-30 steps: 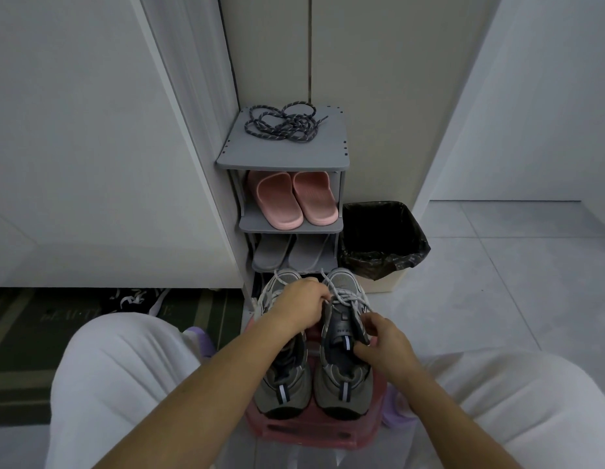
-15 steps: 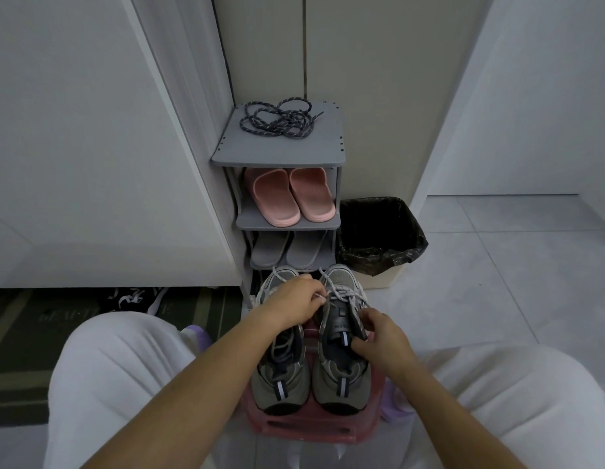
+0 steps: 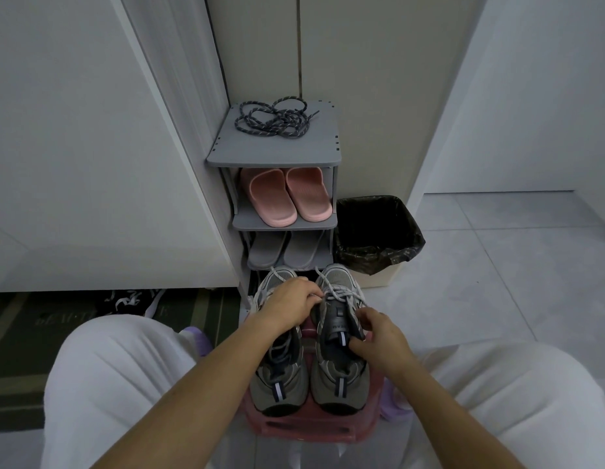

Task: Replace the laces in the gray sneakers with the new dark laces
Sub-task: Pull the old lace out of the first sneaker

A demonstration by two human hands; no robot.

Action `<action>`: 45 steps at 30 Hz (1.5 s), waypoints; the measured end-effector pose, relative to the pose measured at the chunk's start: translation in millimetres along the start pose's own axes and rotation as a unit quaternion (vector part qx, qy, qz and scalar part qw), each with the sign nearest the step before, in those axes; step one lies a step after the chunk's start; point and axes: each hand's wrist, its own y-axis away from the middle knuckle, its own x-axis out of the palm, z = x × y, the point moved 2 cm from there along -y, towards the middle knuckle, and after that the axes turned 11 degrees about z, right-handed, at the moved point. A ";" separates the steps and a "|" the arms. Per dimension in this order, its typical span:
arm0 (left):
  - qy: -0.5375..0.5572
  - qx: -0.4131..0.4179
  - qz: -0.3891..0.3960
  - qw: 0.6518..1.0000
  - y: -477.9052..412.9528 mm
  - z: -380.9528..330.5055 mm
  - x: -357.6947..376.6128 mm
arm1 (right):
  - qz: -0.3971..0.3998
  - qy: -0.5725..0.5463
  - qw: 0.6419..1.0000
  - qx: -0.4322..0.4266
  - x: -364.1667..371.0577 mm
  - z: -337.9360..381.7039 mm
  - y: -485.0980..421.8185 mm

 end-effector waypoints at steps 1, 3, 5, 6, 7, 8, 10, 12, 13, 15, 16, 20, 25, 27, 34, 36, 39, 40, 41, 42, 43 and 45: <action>0.002 0.000 0.000 1.000 0.0 0.0 0.0 | 0.000 -0.001 1.000 0.000 -0.1 0.2 0.5; 0.002 -0.002 0.005 1.000 -0.2 0.0 -0.3 | 0.000 -0.007 1.000 0.000 -0.3 0.5 1.4; 0.004 -0.006 0.013 1.000 -1.1 0.6 -1.3 | 0.001 -0.006 1.000 0.001 -0.3 0.6 1.8; 0.009 -0.010 0.017 1.000 -1.9 1.2 -2.0 | 0.001 -0.003 1.000 0.002 -0.2 0.6 1.9; 0.012 -0.013 0.023 1.000 -2.2 1.2 -3.0 | 0.001 -0.003 1.000 0.003 -0.4 0.9 1.9; 0.013 -0.017 0.031 0.999 -2.6 0.9 -3.4 | 0.001 -0.004 1.000 0.004 -0.4 0.8 1.6; 0.009 -0.020 0.044 0.999 -3.1 1.0 -2.8 | 0.003 0.000 1.000 0.006 -0.3 1.2 1.7; 0.013 -0.031 0.048 0.998 -2.0 2.9 -1.8 | 0.009 0.013 1.000 0.007 -0.4 1.8 0.9; 0.019 -0.036 0.047 0.998 -0.8 3.8 -1.7 | 0.012 0.018 1.000 0.009 -1.1 1.8 -0.2; 0.019 -0.042 0.034 0.998 1.8 4.1 -2.9 | 0.007 0.017 1.000 0.018 -4.6 1.8 -2.6; 0.011 -0.043 0.021 0.999 3.3 3.8 -4.0 | -0.003 0.008 1.000 0.026 -7.2 2.0 -4.2; 0.016 -0.041 -0.028 0.999 8.1 3.8 -8.1 | -0.089 -0.033 0.995 0.027 -16.8 7.2 -14.1; -0.014 -0.029 0.022 0.999 7.6 0.2 -7.2 | -0.104 -0.044 0.993 0.018 -24.0 11.4 -31.0; -0.037 -0.037 0.027 0.998 6.9 -0.6 -6.9 | -0.087 -0.040 0.995 0.016 -23.4 12.7 -34.4; -0.065 -0.069 0.031 0.995 1.1 -7.1 -8.1 | -0.054 -0.004 0.996 0.077 -21.3 5.1 -43.8; -0.050 -0.059 -0.013 0.997 -0.6 -8.9 -10.0 | -0.059 0.010 0.994 0.087 -20.9 4.2 -42.5; -0.042 -0.024 0.010 0.999 -3.2 -11.9 -7.7 | -0.075 0.005 0.994 0.077 -22.7 6.3 -43.5; -0.045 -0.024 0.032 0.998 -4.1 -12.5 -5.9 | -0.072 -0.005 0.995 0.073 -23.3 7.8 -44.6; -0.055 -0.026 0.048 0.997 -4.6 -13.2 -4.2 | -0.067 -0.018 0.995 0.067 -24.0 9.1 -45.6; -0.069 -0.034 0.057 0.995 -4.7 -13.7 -3.0 | -0.061 -0.030 0.996 0.064 -24.7 10.3 -46.6; -0.081 -0.040 0.054 0.994 -5.4 -13.0 -2.2 | -0.055 -0.039 0.996 0.061 -25.5 11.3 -47.4; -0.095 -0.041 0.043 0.994 -5.6 -13.0 -3.6 | -0.046 -0.041 0.996 0.067 -27.2 11.2 -49.2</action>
